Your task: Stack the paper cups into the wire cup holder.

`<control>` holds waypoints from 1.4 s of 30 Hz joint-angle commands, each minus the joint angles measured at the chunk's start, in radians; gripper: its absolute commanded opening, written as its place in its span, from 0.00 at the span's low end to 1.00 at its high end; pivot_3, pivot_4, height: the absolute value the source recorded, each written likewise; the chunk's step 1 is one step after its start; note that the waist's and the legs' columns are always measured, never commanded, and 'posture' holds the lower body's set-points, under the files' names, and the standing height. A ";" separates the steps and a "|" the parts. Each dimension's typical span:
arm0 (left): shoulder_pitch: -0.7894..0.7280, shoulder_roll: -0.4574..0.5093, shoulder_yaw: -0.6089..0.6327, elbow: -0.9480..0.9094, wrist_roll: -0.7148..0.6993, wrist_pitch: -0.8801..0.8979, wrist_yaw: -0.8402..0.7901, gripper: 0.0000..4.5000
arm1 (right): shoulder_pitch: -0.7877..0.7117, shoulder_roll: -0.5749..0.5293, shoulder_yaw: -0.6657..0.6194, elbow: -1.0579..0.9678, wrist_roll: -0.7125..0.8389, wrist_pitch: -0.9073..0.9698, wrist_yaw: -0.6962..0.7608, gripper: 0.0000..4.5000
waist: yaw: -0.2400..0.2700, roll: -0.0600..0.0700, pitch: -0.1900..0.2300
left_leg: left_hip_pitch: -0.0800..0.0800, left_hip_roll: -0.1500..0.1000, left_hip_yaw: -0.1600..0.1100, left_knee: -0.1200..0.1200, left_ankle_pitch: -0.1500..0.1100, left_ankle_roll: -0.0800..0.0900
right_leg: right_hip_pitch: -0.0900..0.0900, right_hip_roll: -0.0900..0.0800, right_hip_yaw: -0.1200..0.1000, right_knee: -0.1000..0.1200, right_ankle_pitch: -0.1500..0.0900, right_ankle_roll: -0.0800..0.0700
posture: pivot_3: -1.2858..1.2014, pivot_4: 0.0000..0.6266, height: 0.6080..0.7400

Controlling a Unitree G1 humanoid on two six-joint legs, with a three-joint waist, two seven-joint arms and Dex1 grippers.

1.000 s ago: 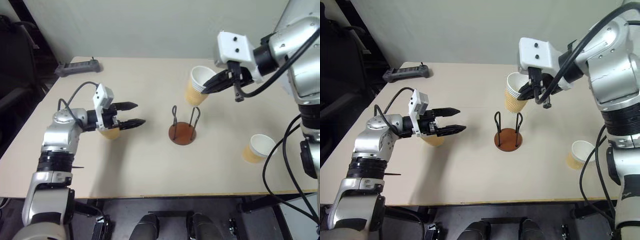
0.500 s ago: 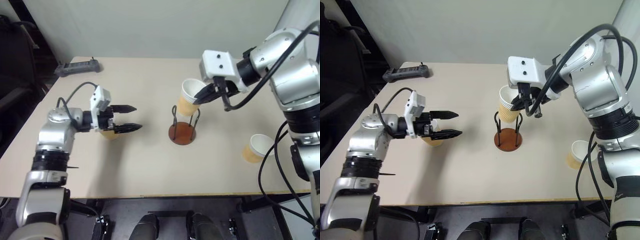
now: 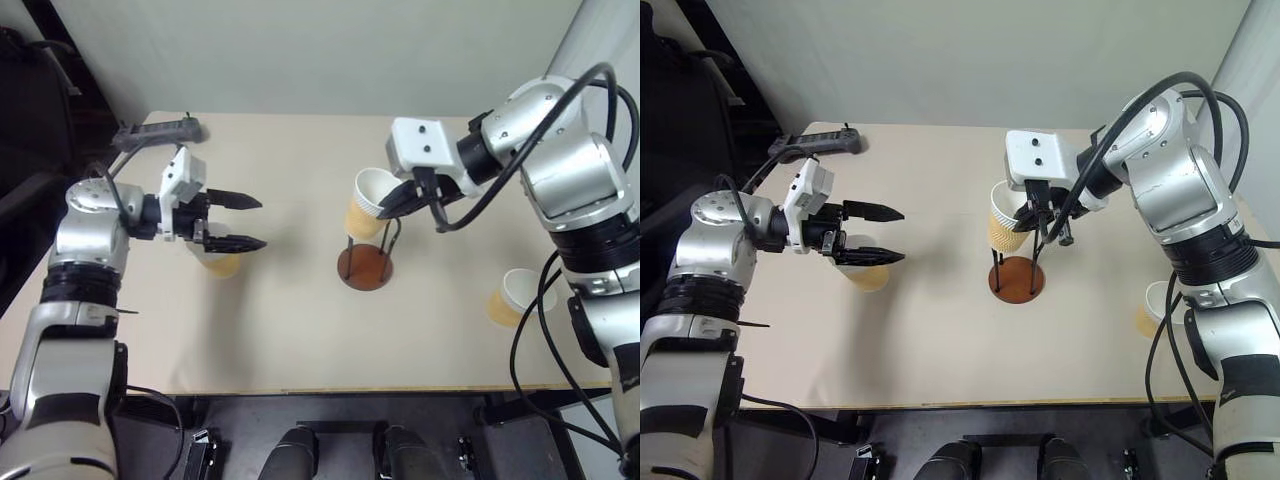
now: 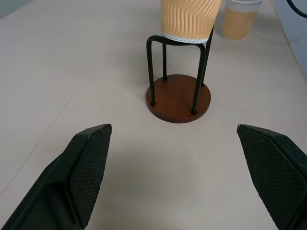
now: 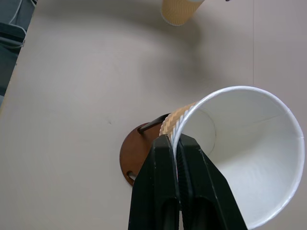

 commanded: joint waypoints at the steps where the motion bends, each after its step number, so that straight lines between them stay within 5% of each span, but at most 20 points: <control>1: -0.027 0.026 -0.010 0.007 -0.029 -0.036 -0.047 1.00 | -0.013 -0.007 0.007 -0.003 -0.007 -0.025 0.000 0.01 | -0.001 0.000 0.000 | 0.000 0.000 0.000 0.000 0.000 0.000 | 0.000 0.000 0.000 0.000 0.000 0.000 | 0.52 0.24 1.00; 42: 0.021 -0.115 0.154 -0.054 -0.112 0.005 -0.045 1.00 | -0.023 -0.048 0.015 0.024 -0.011 -0.053 0.044 0.01 | -0.005 0.000 0.000 | 0.000 0.000 0.000 0.001 0.004 0.001 | 0.000 0.000 0.000 0.005 0.000 0.000 | 0.52 0.24 1.00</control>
